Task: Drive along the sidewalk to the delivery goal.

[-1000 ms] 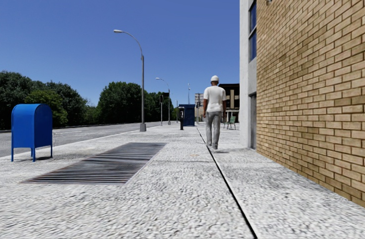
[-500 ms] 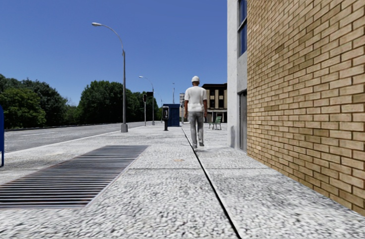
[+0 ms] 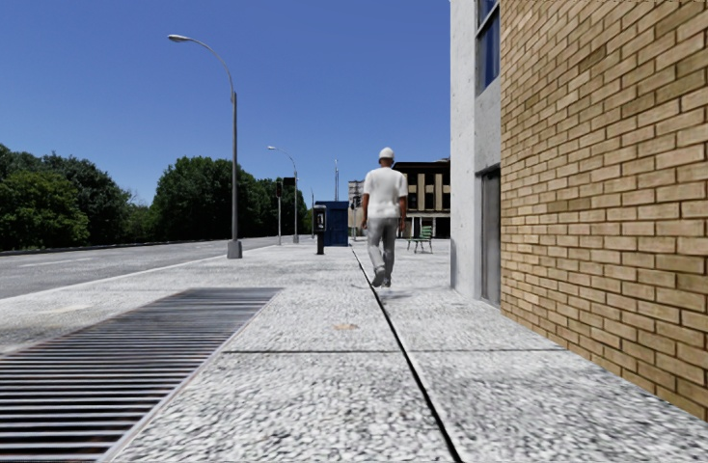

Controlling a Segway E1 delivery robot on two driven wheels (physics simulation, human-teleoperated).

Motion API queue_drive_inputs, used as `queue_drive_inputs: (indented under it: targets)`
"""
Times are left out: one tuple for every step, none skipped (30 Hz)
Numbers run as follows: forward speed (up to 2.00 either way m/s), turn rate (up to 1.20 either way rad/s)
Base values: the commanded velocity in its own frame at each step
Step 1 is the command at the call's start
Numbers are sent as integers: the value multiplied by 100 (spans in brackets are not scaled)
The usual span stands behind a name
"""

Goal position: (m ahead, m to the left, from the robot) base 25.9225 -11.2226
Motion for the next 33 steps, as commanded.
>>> queue_drive_inputs:
  targets:
    - [148, 0]
    - [148, 0]
    - [148, 0]
    - [148, 0]
    - [148, 0]
    - [148, 0]
    - [148, 0]
    - [148, 0]
    - [148, 0]
    - [148, 0]
    - [148, 0]
    - [148, 0]
    - [148, 0]
    - [148, 0]
    - [148, 0]
    - [149, 0]
    - [149, 0]
    - [149, 0]
    - [149, 0]
    - [149, 0]
    - [149, 0]
    - [149, 0]
    - [149, 0]
    - [149, 0]
    - [149, 0]
    - [149, 0]
    - [149, 0]
    - [149, 0]
    - [149, 0]
    - [149, 0]
    - [149, 0]
    - [149, 0]
    - [149, 0]
